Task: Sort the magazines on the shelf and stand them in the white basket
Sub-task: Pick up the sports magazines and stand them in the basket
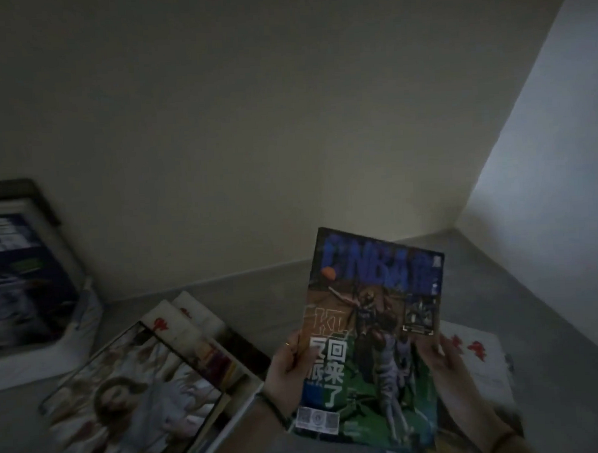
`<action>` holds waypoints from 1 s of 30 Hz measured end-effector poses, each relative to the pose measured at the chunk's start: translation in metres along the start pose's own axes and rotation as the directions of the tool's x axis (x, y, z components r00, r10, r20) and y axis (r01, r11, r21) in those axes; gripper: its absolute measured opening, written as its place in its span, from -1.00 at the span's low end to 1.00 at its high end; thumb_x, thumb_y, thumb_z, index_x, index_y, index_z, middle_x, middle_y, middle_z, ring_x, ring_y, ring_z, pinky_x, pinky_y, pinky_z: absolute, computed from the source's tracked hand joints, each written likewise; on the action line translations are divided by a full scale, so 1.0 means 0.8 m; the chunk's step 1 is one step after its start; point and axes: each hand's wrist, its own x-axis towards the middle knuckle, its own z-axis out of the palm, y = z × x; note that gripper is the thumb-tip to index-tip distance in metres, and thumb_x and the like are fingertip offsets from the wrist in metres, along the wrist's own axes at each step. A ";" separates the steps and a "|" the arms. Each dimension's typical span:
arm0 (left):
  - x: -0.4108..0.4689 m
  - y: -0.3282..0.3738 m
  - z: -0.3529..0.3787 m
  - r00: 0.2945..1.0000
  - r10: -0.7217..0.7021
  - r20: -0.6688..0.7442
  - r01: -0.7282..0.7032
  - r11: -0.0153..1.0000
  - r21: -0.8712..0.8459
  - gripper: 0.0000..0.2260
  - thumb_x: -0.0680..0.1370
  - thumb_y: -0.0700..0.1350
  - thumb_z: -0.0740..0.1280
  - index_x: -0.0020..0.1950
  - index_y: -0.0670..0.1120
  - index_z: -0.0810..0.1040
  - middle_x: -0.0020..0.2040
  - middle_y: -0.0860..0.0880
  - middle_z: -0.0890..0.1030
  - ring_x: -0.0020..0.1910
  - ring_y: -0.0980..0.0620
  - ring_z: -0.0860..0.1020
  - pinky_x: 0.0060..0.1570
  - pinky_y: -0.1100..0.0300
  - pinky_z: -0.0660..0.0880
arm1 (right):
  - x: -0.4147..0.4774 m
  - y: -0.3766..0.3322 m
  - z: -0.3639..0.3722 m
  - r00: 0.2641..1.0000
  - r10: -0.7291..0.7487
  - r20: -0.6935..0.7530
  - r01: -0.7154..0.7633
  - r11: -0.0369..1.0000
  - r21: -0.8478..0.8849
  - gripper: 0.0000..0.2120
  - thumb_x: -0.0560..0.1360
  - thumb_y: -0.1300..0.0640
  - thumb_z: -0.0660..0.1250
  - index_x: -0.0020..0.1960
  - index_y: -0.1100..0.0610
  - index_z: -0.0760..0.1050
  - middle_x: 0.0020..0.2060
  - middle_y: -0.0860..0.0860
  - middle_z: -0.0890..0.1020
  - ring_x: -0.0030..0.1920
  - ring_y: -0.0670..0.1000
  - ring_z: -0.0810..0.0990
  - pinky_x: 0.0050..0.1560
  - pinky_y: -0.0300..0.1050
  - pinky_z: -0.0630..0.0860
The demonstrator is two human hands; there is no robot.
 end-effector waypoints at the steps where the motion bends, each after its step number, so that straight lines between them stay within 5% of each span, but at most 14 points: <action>1: -0.005 0.010 -0.027 0.999 0.040 -0.008 -0.040 0.999 -0.022 -0.81 0.53 -0.35 0.21 0.06 -0.15 0.51 -0.08 0.04 0.59 -0.03 0.11 0.53 -0.08 0.49 0.50 | -0.001 -0.019 0.020 0.999 -0.009 0.046 0.009 1.000 0.014 -0.89 0.53 0.14 0.24 -0.08 0.17 0.49 0.00 0.20 0.54 0.03 0.14 0.48 0.06 0.03 0.34; 3: -0.020 0.033 -0.083 0.993 0.096 -0.062 -0.099 0.994 -0.039 -0.78 0.52 -0.34 0.22 -0.02 -0.05 0.53 -0.10 0.10 0.63 -0.08 0.21 0.58 -0.10 0.46 0.52 | -0.005 -0.053 0.063 0.989 -0.091 0.121 0.096 0.995 -0.036 -0.80 0.51 0.19 0.26 -0.25 0.25 0.48 -0.23 0.20 0.49 -0.12 0.13 0.45 -0.09 -0.02 0.30; 7: -0.052 0.080 -0.209 0.954 0.131 -0.270 -0.145 0.989 -0.033 -0.86 0.50 -0.37 0.25 -0.13 -0.16 0.54 -0.23 0.00 0.62 -0.19 0.10 0.57 -0.10 0.31 0.50 | -0.043 -0.120 0.172 0.909 -0.235 0.345 0.279 0.957 -0.084 -0.89 0.47 0.21 0.32 -0.08 0.26 0.55 -0.27 0.11 0.57 -0.21 0.04 0.52 -0.19 -0.23 0.48; 10: -0.074 0.120 -0.306 0.923 0.175 -0.341 -0.167 0.984 0.054 -0.89 0.52 -0.40 0.20 -0.17 -0.26 0.46 -0.51 0.05 0.49 -0.46 0.15 0.45 -0.36 0.34 0.46 | -0.080 -0.162 0.267 0.863 -0.361 0.355 0.403 0.914 -0.052 -0.95 0.41 0.26 0.39 -0.23 0.20 0.57 -0.25 0.24 0.66 -0.24 0.20 0.58 -0.32 -0.30 0.41; 12: -0.086 0.152 -0.368 0.901 0.184 -0.393 -0.153 0.982 0.111 -0.87 0.55 -0.32 0.17 -0.17 -0.24 0.44 -0.48 -0.05 0.43 -0.49 0.03 0.40 -0.49 0.29 0.42 | -0.101 -0.186 0.330 0.809 -0.477 0.344 0.530 0.845 -0.075 -0.90 0.38 0.23 0.43 -0.30 0.15 0.58 -0.27 0.31 0.67 -0.30 0.24 0.60 -0.40 -0.30 0.34; 15: -0.095 0.198 -0.453 0.861 0.255 -0.440 -0.196 0.965 0.176 -0.91 0.57 -0.29 0.16 -0.10 -0.23 0.44 -0.45 -0.11 0.43 -0.53 0.02 0.47 -0.48 0.17 0.51 | -0.127 -0.222 0.416 0.710 -0.616 0.341 0.644 0.764 0.038 -0.88 0.38 0.26 0.42 -0.32 0.12 0.61 -0.37 0.14 0.68 -0.36 0.02 0.63 -0.38 -0.28 0.40; 17: -0.091 0.224 -0.501 0.804 0.314 -0.505 -0.226 0.947 0.229 -0.86 0.56 -0.32 0.16 0.07 -0.30 0.45 -0.58 0.01 0.51 -0.62 0.14 0.47 -0.54 0.26 0.52 | -0.141 -0.245 0.468 0.650 -0.671 0.356 0.673 0.726 0.141 -0.84 0.39 0.34 0.39 -0.31 0.16 0.65 -0.49 -0.07 0.61 -0.43 -0.26 0.56 -0.38 -0.36 0.41; 19: -0.082 0.246 -0.543 0.743 0.348 -0.572 -0.251 0.937 0.245 -0.78 0.55 -0.33 0.19 0.16 -0.39 0.42 -0.62 0.04 0.52 -0.65 0.19 0.46 -0.57 0.30 0.49 | -0.147 -0.265 0.512 0.607 -0.697 0.381 0.682 0.703 0.200 -0.57 0.42 0.39 0.32 -0.49 -0.02 0.57 -0.57 -0.24 0.52 -0.50 -0.30 0.47 -0.39 -0.32 0.40; 22: -0.061 0.265 -0.594 0.693 0.341 -0.635 -0.261 0.940 0.220 -0.80 0.52 -0.31 0.26 0.14 -0.22 0.43 -0.40 -0.08 0.50 -0.60 0.12 0.50 -0.57 0.30 0.51 | -0.148 -0.283 0.568 0.587 -0.661 0.467 0.654 0.727 0.208 -0.58 0.48 0.33 0.28 -0.43 -0.09 0.50 -0.40 -0.15 0.60 -0.37 -0.23 0.50 0.00 0.05 0.56; 24: -0.043 0.264 -0.621 0.674 0.324 -0.664 -0.264 0.945 0.193 -0.84 0.50 -0.34 0.28 0.04 -0.18 0.41 -0.35 -0.09 0.47 -0.62 0.10 0.50 -0.62 0.31 0.49 | -0.138 -0.282 0.598 0.608 -0.611 0.506 0.606 0.770 0.200 -0.42 0.48 0.37 0.25 -0.61 -0.12 0.42 -0.60 -0.18 0.47 -0.45 -0.13 0.44 0.18 0.27 0.45; 26: -0.023 0.251 -0.640 0.670 0.293 -0.682 -0.241 0.955 0.174 -0.85 0.49 -0.37 0.28 0.01 -0.20 0.39 -0.32 -0.07 0.48 -0.62 0.15 0.50 -0.65 0.36 0.47 | -0.125 -0.273 0.623 0.639 -0.587 0.498 0.614 0.779 0.130 -0.34 0.47 0.42 0.22 -0.72 -0.03 0.34 -0.70 -0.10 0.28 -0.51 0.01 0.36 0.15 0.45 0.38; 28: -0.005 0.231 -0.656 0.678 0.240 -0.695 -0.194 0.970 0.145 -0.85 0.49 -0.39 0.26 0.01 -0.22 0.40 -0.31 -0.07 0.47 -0.47 0.01 0.51 -0.65 0.38 0.46 | -0.111 -0.259 0.646 0.670 -0.573 0.473 0.619 0.782 0.071 -0.35 0.47 0.39 0.24 -0.73 0.02 0.24 -0.72 -0.09 0.19 -0.56 -0.02 0.29 0.15 0.40 0.41; 30: 0.011 0.208 -0.668 0.689 0.166 -0.705 -0.164 0.984 0.072 -0.88 0.49 -0.41 0.25 -0.05 -0.22 0.42 -0.30 -0.12 0.47 -0.41 -0.06 0.42 -0.67 0.39 0.43 | -0.096 -0.242 0.663 0.703 -0.559 0.439 0.617 0.787 0.014 -0.42 0.47 0.34 0.29 -0.63 0.03 0.16 -0.66 -0.06 0.14 -0.60 -0.08 0.24 0.02 0.01 0.58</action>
